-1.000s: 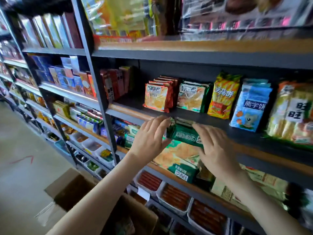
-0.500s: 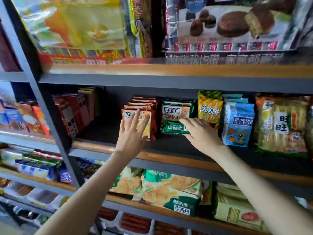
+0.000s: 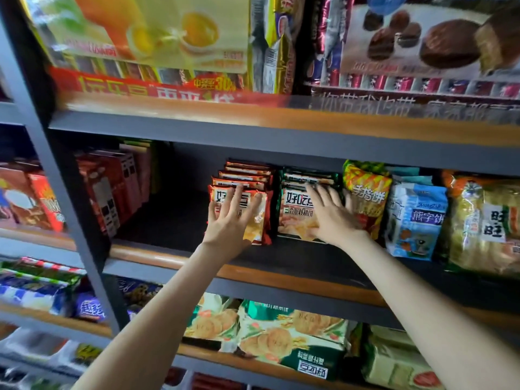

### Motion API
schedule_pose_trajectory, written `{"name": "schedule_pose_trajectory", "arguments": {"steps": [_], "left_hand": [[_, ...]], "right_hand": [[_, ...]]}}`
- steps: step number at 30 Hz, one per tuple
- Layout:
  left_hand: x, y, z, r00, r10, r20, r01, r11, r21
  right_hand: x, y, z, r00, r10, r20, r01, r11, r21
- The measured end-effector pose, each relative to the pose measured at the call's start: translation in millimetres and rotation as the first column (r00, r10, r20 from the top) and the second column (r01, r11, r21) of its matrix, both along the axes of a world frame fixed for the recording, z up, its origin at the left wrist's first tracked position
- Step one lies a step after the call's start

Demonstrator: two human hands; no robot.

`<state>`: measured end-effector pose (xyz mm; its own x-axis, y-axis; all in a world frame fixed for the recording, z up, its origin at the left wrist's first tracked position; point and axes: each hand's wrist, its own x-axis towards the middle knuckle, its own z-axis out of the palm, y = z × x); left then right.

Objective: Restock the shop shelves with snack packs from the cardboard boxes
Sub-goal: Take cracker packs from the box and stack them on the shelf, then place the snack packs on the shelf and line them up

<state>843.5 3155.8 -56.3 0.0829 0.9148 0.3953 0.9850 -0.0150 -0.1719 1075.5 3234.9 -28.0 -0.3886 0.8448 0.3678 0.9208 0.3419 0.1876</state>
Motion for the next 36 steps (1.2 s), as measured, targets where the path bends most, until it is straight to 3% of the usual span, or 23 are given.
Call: {"name": "schedule_pose_trajectory", "arguments": {"steps": [3,9,13,17,21,24,26,32,36], "left_hand": [[-1,5,-3,1.0,0.005,0.03,-0.005,1.0,0.001],[5,2,4,0.984,-0.032,0.174,0.047,0.995,-0.083],[20,-26,4,0.948,-0.048,0.316,0.038,0.999,0.037],[44,-74,-32,0.85,-0.315,0.423,0.127,0.901,0.415],[82,-138,-92,0.787,-0.303,0.537,0.044,0.896,0.442],[114,-195,-158,0.729,-0.198,0.655,-0.028,0.948,0.317],[136,-233,-221,0.678,-0.043,0.734,-0.109,0.981,0.158],[220,-329,-439,0.515,0.384,0.767,-0.196,0.923,-0.331],[262,-359,-588,0.543,0.527,0.654,-0.165,0.831,-0.532]], "right_hand": [[-3,5,-5,1.0,-0.019,0.011,0.019,0.998,-0.061],[-11,4,-9,0.997,-0.03,0.066,0.029,0.999,0.023],[-15,-31,-12,0.989,0.139,-0.058,-0.129,0.981,0.148],[-15,-97,-35,0.833,0.521,-0.186,-0.438,0.827,0.353],[-2,-168,-78,0.657,0.704,-0.269,-0.634,0.709,0.309],[23,-209,-144,0.543,0.75,-0.378,-0.745,0.638,0.195],[46,-225,-206,0.558,0.703,-0.441,-0.773,0.634,0.034],[139,-266,-435,0.825,0.397,-0.402,-0.562,0.651,-0.51],[189,-289,-603,0.969,0.117,-0.218,-0.246,0.56,-0.791]]}}
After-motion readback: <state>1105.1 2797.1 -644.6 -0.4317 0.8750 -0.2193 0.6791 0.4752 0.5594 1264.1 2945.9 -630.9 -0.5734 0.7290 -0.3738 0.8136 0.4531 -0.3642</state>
